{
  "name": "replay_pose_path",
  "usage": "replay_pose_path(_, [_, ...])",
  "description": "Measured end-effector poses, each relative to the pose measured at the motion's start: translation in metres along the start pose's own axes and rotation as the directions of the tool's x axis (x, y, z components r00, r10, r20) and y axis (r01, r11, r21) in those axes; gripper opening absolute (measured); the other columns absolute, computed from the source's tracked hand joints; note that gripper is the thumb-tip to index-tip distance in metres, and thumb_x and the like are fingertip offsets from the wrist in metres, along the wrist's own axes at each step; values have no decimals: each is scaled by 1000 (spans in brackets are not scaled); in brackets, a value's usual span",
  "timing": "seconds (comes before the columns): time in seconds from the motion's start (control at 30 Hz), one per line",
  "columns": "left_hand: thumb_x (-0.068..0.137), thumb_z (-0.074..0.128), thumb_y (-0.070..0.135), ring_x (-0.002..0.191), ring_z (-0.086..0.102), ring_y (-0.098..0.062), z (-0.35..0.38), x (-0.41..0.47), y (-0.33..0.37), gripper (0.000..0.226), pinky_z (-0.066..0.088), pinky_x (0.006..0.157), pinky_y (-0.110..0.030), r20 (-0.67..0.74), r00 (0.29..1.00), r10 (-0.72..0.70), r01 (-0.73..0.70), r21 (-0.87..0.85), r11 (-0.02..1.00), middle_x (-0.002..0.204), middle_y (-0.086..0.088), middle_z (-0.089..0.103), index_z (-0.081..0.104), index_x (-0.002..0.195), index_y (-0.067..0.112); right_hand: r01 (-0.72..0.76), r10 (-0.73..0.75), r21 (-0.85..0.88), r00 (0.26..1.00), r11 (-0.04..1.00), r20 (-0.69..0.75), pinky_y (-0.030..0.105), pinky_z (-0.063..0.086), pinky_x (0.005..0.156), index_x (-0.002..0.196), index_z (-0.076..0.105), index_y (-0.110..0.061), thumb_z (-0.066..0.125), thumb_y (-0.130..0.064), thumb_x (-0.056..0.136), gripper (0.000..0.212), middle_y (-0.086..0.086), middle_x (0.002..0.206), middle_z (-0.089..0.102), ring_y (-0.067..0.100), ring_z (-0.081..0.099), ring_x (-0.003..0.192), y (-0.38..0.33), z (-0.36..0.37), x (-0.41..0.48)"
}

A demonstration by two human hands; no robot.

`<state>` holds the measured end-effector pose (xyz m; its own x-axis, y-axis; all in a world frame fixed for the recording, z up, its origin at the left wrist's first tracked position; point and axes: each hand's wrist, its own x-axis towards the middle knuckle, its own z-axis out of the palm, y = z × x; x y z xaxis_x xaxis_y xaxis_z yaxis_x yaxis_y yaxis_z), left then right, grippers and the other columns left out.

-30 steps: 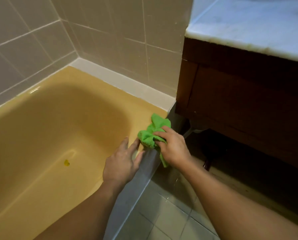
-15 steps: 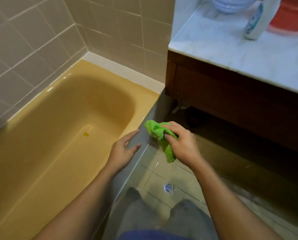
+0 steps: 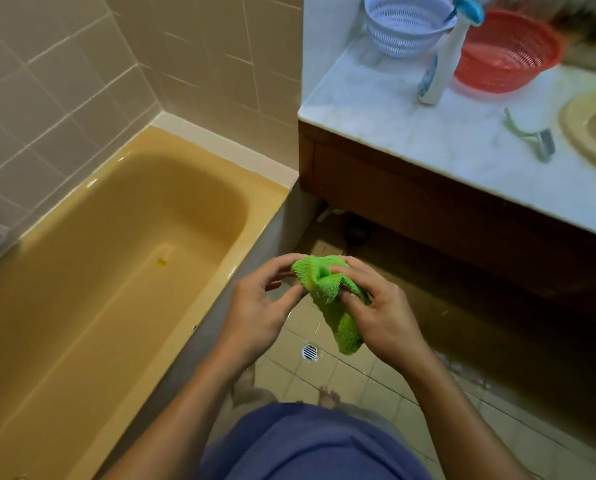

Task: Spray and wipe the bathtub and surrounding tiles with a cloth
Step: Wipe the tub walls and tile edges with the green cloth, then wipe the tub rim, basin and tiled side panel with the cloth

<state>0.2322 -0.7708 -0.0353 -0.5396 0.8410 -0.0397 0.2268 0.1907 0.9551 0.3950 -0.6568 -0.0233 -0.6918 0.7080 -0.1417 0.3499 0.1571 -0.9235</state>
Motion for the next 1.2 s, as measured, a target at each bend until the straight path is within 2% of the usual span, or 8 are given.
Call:
replay_pose_path(0.17, [89,77,10,103,70,-14,22,-1,13,28,55,96,-49,-108,993,-37,30,-63,998,106,8,75,74,113,23,35,-35,9,996,999,81,11,43,94,112,60,-55,61,-6,98,50,-58,111,48,-28,45,112,-2,-21,3])
replay_pose_path(0.3, [89,77,10,98,71,-19,23,8,14,26,56,91,-52,-194,977,-84,64,-108,992,101,5,76,74,110,24,-17,-1,82,976,996,216,40,54,101,129,64,-39,59,-14,100,38,-24,127,62,1,59,119,0,-26,18])
replay_pose_path(0.53, [93,74,19,90,70,-25,-7,39,21,20,62,80,-40,-246,962,-115,95,-93,991,93,2,76,77,105,35,-150,-35,372,894,916,447,49,53,101,137,59,-28,62,-31,97,41,4,129,67,26,64,120,-12,-15,52])
replay_pose_path(0.7, [92,75,24,83,73,-11,-19,65,42,11,58,68,-24,-202,964,-171,161,-65,985,90,5,77,79,102,20,-152,27,360,944,921,329,44,62,83,114,72,-24,66,-25,96,19,7,108,73,28,72,102,-29,-10,81])
replay_pose_path(0.83, [91,76,26,89,65,-4,-21,88,57,8,48,70,-8,-239,965,-107,120,39,992,99,6,70,77,98,27,-138,58,348,972,927,229,45,61,85,103,75,-23,58,-19,101,18,6,99,75,28,72,99,-37,-22,114])
replay_pose_path(0.97, [86,80,30,105,55,-4,-13,102,53,33,46,84,-16,-191,977,-100,128,138,982,116,7,61,69,118,29,-157,41,427,962,890,269,52,56,94,108,74,-12,57,-17,101,19,16,104,74,33,72,102,-49,-52,148])
replay_pose_path(1.07, [86,77,36,111,55,4,9,104,56,37,48,90,-25,-157,971,-180,187,31,982,120,14,63,64,121,34,-219,57,503,947,836,317,57,53,98,110,73,-6,60,-21,99,22,25,109,72,40,70,106,-55,-76,173])
replay_pose_path(1.2, [83,76,47,108,66,-2,54,113,73,47,57,85,-25,-142,960,-243,174,-380,908,116,9,70,61,123,28,-251,79,450,927,857,367,58,53,98,109,72,-3,64,-21,98,23,25,107,73,40,71,104,-59,-105,198])
